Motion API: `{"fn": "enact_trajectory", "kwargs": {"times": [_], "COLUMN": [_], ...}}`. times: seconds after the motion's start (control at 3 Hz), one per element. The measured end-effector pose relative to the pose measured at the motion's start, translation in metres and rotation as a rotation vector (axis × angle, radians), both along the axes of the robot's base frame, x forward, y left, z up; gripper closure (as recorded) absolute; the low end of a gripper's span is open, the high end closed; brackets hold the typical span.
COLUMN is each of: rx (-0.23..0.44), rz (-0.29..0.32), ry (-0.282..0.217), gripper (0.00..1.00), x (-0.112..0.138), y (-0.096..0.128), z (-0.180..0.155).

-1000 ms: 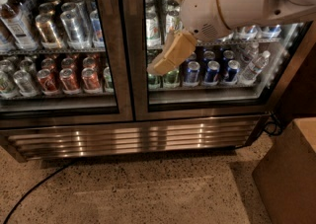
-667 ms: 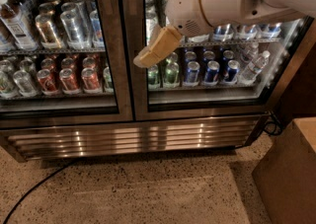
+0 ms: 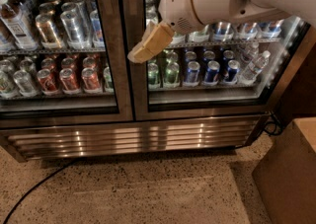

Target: Open left fridge door

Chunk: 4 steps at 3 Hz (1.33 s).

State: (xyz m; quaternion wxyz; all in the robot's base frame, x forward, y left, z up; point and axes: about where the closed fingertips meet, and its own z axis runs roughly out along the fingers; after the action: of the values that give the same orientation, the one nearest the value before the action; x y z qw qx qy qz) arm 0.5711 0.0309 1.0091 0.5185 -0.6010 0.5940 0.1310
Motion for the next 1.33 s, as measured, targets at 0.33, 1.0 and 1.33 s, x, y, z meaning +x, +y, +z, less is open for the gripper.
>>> {"fn": "enact_trajectory", "kwargs": {"times": [0.33,1.0,1.33], "rx": [0.022,0.047,0.058], "rz": [-0.007,0.04,0.069], "ry": [-0.009,0.03,0.047], "gripper": [0.0,0.0,0.0], "x": [0.018,0.034,0.036], "y": [0.008,0.039,0.054], "z": [-0.001,-0.006,-0.008]}}
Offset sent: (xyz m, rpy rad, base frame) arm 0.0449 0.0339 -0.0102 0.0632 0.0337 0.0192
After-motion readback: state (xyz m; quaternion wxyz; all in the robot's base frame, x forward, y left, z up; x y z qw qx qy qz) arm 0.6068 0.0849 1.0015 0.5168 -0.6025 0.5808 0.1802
